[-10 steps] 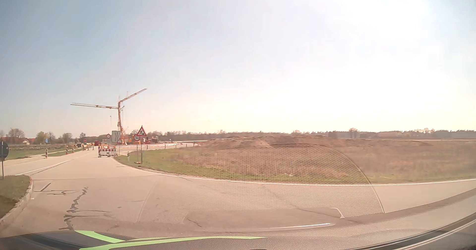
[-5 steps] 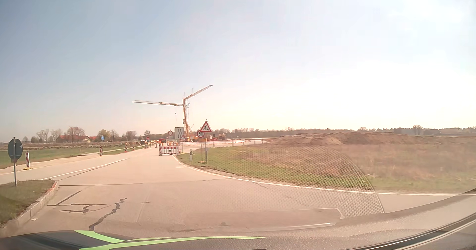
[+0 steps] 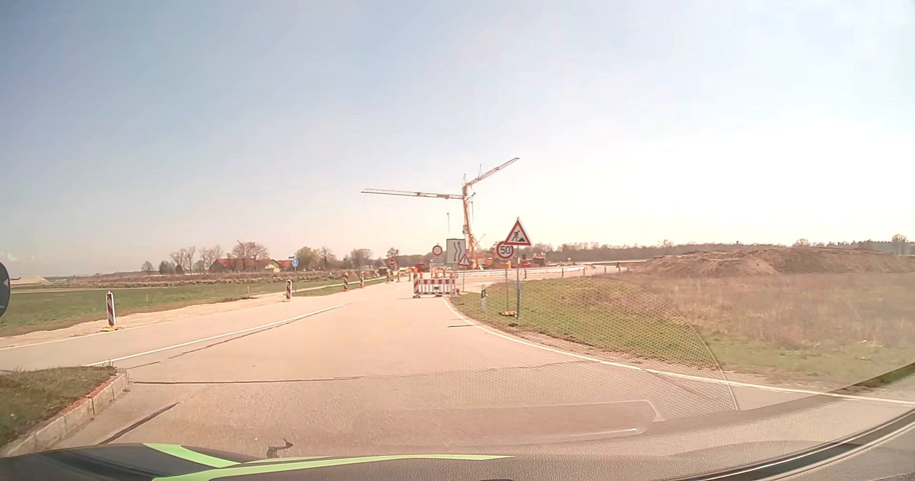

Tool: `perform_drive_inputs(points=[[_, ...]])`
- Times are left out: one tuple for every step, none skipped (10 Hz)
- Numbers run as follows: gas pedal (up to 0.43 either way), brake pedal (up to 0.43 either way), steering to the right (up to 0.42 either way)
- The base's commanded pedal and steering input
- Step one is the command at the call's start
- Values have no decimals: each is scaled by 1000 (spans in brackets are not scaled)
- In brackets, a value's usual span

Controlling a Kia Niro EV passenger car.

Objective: Follow the waypoints while adhering to traffic rules and regulations

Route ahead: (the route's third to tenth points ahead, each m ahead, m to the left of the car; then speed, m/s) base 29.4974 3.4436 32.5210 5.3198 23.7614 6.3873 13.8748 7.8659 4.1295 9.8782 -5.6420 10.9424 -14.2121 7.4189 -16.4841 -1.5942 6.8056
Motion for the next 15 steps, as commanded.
perform_drive_inputs(points=[[0, 0, -162], [0, 6, -120], [0, 110, -92], [0, 159, -69], [0, 183, -52], [0, 201, -39], [0, 207, -20], [0, 213, -7], [0, 213, -3], [0, 213, -2], [0, 213, -2], [0, 220, 0], [0, 220, 4], [0, 195, 5], [0, 43, 4]])
